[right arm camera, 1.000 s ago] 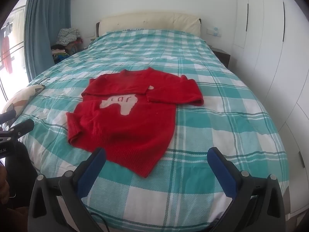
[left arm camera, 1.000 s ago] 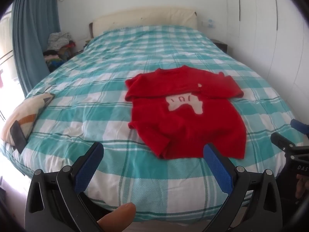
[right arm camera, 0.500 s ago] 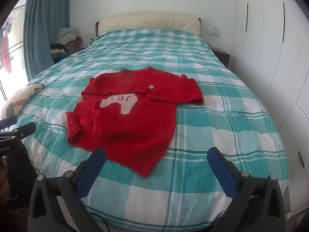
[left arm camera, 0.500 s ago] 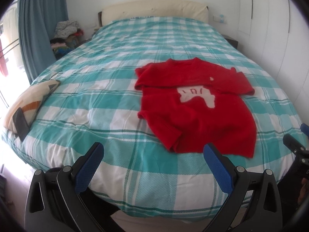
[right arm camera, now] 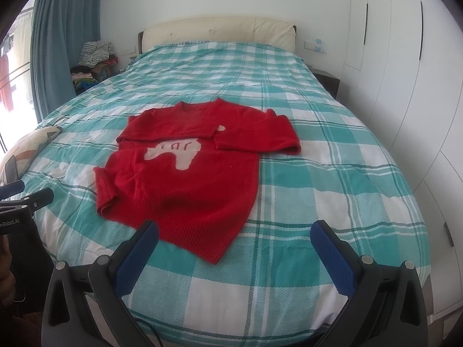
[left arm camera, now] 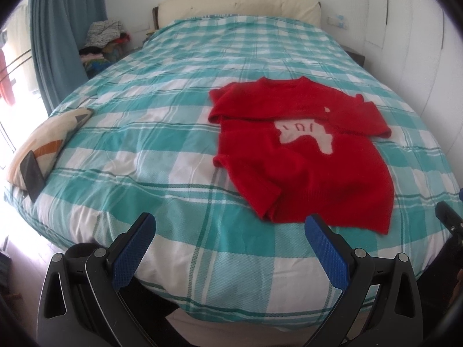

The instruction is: Fold small clothes

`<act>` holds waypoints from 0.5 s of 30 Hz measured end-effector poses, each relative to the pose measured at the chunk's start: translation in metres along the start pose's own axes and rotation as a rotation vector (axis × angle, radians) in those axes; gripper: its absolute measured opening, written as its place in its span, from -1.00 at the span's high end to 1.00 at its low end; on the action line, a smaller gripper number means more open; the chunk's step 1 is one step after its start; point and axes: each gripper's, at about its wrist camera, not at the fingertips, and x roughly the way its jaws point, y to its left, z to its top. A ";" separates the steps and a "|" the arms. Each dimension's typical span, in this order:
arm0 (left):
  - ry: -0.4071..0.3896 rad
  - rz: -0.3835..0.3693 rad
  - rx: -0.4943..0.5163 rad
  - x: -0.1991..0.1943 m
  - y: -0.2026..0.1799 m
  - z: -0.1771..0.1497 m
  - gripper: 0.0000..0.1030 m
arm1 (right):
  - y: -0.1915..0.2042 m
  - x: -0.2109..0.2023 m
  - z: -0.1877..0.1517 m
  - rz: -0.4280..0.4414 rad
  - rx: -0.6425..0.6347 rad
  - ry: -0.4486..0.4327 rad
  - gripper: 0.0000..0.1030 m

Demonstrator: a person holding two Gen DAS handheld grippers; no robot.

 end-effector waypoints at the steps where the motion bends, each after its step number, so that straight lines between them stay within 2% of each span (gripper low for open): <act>1: 0.001 0.002 0.000 0.001 0.001 0.000 -1.00 | 0.001 0.000 0.000 0.001 -0.002 0.000 -1.00; 15: 0.007 0.008 0.002 0.002 0.004 -0.001 -1.00 | 0.006 0.001 -0.002 0.005 -0.009 0.010 -1.00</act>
